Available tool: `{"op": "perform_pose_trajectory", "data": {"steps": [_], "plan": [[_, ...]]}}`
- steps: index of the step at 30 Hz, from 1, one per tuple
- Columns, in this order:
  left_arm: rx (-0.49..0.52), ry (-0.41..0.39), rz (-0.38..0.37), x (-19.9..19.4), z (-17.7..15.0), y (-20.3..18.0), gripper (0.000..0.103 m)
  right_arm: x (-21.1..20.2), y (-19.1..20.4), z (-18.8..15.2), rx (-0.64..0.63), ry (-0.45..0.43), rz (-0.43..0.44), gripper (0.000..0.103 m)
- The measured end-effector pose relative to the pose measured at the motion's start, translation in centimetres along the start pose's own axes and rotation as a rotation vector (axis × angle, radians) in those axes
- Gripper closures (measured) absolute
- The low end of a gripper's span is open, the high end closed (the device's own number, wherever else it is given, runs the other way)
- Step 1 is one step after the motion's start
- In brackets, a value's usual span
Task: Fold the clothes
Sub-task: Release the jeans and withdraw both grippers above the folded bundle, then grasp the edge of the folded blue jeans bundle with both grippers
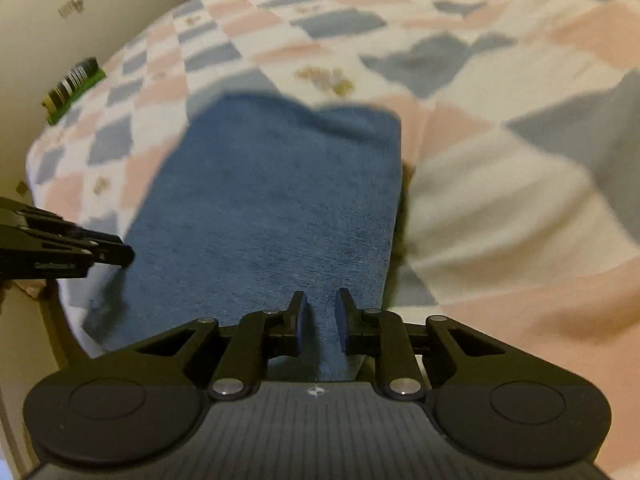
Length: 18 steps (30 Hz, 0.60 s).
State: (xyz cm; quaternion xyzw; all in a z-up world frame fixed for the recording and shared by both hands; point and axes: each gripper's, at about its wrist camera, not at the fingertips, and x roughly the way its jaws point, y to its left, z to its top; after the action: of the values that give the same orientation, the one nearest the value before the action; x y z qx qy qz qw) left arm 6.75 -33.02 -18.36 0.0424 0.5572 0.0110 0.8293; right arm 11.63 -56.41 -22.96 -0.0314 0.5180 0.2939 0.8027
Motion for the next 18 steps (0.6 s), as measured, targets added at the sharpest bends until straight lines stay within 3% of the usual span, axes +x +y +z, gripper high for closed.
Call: {"op": "perform_pose_trajectory", "data": {"steps": [4,8,14,18], "plan": [[-0.018,0.026,0.016,0.4,-1.1,-0.2,0.085,-1.0,0.1,0.6,0.025,-0.011,-0.003,0.085],[-0.053,0.032,0.019,-0.3,-2.2,0.2,0.085,-2.7,0.8,0.1,0.050,-0.008,-0.038,0.076],[-0.055,0.008,-0.067,-1.3,-4.8,-1.1,0.085,-5.5,2.7,-1.9,0.029,-0.046,-0.033,0.074],[-0.034,-0.001,-0.115,-1.4,-6.4,-2.5,0.084,-3.8,2.7,-4.0,-0.011,0.009,-0.070,0.074]]}}
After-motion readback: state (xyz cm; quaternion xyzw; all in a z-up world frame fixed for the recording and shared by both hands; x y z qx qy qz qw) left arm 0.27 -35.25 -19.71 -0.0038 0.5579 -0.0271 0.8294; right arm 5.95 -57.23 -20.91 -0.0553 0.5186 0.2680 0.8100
